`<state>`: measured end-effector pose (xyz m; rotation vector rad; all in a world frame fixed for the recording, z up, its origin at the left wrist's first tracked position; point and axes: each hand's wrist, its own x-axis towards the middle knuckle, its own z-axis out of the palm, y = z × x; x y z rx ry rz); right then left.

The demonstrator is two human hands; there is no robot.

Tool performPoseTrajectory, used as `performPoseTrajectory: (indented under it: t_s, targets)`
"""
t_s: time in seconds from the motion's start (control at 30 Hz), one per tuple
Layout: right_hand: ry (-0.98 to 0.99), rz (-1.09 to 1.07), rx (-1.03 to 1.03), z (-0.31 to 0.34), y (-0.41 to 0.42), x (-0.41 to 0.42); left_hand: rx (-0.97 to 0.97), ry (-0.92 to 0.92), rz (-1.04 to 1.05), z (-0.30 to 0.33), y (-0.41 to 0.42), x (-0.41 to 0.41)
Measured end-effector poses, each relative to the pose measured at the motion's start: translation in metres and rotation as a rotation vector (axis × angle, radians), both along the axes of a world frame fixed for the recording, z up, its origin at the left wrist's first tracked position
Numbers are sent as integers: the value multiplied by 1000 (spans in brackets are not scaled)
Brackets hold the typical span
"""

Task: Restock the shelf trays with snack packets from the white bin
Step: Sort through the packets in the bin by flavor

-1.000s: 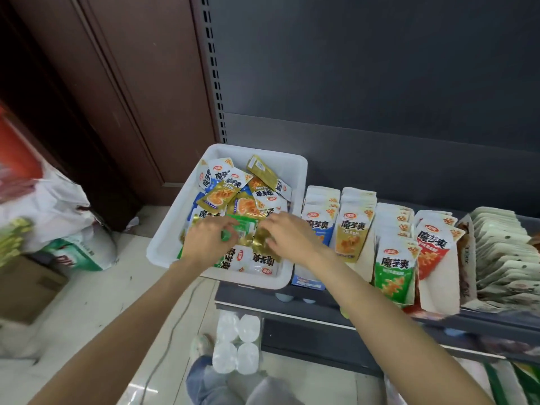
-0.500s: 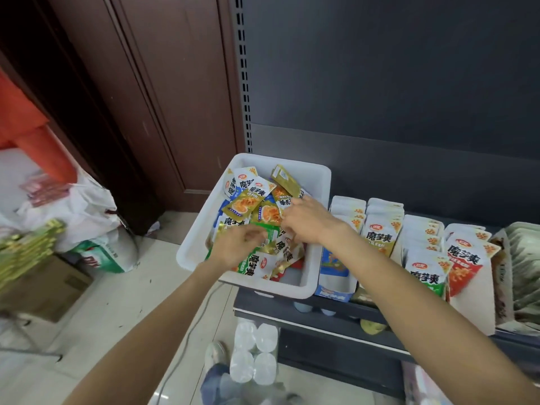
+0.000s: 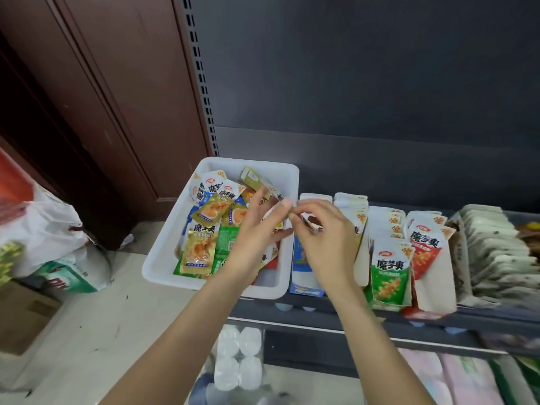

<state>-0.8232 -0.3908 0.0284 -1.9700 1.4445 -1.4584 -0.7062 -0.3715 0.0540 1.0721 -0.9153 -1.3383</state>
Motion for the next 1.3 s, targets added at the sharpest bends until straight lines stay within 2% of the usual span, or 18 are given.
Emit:
performPoseTrajectory:
  t_s: [0.1, 0.2, 0.27, 0.4, 0.5, 0.63, 0.7, 0.87, 1.03, 1.2, 1.3]
  targets:
    - [85, -10, -29, -14, 2, 2, -43, 85, 26, -3, -4, -8]
    - [81, 29, -8, -18, 4, -3, -78, 32, 64, -8, -8, -9]
    - [40, 31, -13, -16, 3, -12, -99, -57, 56, -13, -12, -8]
    - [57, -76, 41, -6, -9, -41, -225, -369, -31, -19, -24, -10]
    - [43, 27, 148, 10, -15, -67, -328, -454, -112, -21, -31, -24]
    - [344, 23, 27, 20, -18, -101, -364, -462, -130, -28, -46, -47]
    - [416, -25, -2, 15, -22, -111, -357, -488, -143, -35, -53, -57]
    - [478, -66, 72, -10, -36, -122, -288, -581, -180, -55, -68, -72]
    - [557, -117, 90, -27, -45, -126, -273, -793, -175, -68, -77, -76]
    - [629, -183, 11, -35, -55, -126, -341, -942, -47, -71, -80, -78]
    - [722, -262, 32, -47, -66, -126, -294, -899, -55, -74, -85, -75]
